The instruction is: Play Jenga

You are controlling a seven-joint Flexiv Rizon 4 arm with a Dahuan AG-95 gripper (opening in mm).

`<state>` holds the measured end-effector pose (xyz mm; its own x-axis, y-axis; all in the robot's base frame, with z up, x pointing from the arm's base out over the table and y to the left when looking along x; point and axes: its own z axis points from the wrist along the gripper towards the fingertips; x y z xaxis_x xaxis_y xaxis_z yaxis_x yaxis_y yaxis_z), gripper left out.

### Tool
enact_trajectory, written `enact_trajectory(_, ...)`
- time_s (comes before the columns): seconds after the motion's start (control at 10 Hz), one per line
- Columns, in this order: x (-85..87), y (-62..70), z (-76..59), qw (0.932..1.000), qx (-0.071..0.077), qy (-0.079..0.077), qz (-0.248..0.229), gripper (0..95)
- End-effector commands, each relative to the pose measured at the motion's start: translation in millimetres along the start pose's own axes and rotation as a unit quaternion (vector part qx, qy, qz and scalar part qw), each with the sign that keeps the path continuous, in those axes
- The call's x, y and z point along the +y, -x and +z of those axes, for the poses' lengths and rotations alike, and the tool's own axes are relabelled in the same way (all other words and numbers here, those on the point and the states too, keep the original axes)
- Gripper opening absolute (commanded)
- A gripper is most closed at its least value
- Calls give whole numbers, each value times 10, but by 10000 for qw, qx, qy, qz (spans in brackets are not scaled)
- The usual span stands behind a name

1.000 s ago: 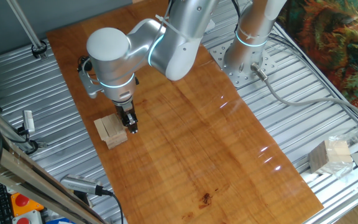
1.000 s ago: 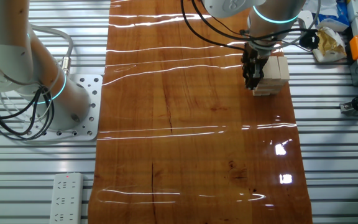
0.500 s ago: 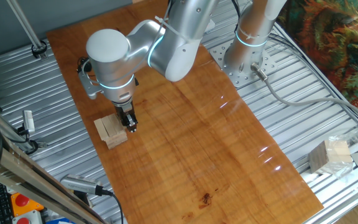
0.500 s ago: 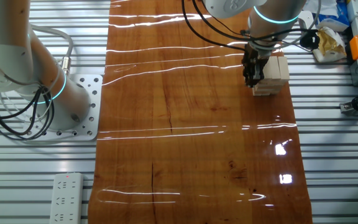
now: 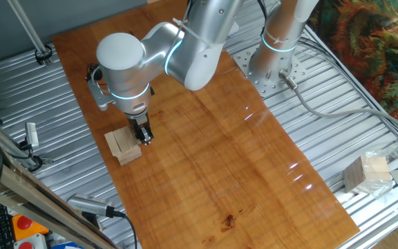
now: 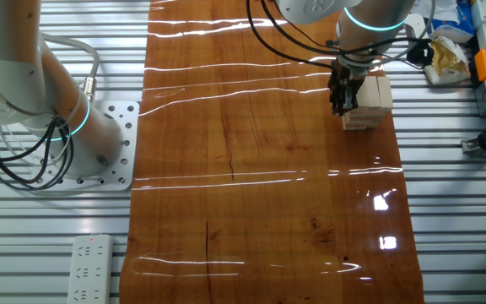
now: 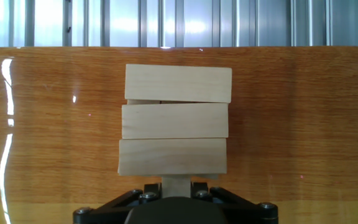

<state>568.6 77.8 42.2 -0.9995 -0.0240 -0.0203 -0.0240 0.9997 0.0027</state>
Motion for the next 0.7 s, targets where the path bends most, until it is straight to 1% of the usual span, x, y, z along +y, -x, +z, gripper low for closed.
enact_trajectory(0.1, -1, 1, 0, 10000, 1, -5, 7, 190)
enact_trajectory(0.5, -1, 1, 0, 10000, 1, 10, 35, 190)
enact_trajectory(0.6, -1, 1, 0, 10000, 3, 14, 28, 0)
enact_trajectory(0.7, -1, 1, -1, 10000, 4, 17, 8, 0)
